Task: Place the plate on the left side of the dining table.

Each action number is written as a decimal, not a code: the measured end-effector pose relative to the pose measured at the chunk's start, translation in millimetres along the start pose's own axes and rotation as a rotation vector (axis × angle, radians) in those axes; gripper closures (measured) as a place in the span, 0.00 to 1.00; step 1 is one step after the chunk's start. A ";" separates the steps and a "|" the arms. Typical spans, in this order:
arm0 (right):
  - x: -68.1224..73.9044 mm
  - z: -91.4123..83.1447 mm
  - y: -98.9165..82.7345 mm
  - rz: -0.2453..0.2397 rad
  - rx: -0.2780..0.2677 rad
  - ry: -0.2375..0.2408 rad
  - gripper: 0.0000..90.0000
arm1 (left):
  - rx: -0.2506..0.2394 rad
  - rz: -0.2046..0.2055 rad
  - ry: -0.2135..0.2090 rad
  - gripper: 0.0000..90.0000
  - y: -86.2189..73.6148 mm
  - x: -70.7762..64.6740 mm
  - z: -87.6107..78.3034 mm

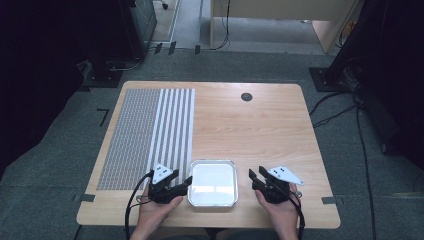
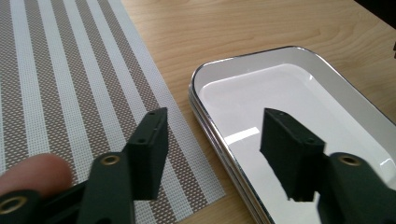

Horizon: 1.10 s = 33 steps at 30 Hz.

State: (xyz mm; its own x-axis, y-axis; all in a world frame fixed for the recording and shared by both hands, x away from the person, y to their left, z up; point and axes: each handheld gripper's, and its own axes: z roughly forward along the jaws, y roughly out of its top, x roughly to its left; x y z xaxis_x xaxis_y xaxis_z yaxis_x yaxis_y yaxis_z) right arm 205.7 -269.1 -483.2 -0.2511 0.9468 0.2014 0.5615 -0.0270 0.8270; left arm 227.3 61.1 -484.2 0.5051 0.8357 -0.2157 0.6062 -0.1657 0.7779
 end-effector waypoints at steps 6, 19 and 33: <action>12.1 1.8 -1.0 0.056 0.003 0.089 0.78 | 0.030 0.010 -0.010 0.69 -1.8 -2.7 3.2; 20.8 15.4 -6.9 0.109 0.064 0.175 0.95 | 0.060 0.047 -0.024 0.79 -5.0 -7.5 8.9; 15.2 27.7 -14.3 0.240 0.137 0.241 0.96 | 0.084 0.016 -0.043 0.84 -7.1 -3.8 12.1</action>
State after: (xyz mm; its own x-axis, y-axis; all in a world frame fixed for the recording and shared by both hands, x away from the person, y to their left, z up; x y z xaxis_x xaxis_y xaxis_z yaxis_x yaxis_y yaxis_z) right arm 215.7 -245.5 -506.5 -0.2684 0.8154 0.5129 0.7234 -0.1810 0.6663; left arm 228.5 52.7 -496.1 0.5400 0.8095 -0.2305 0.6465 -0.2236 0.7294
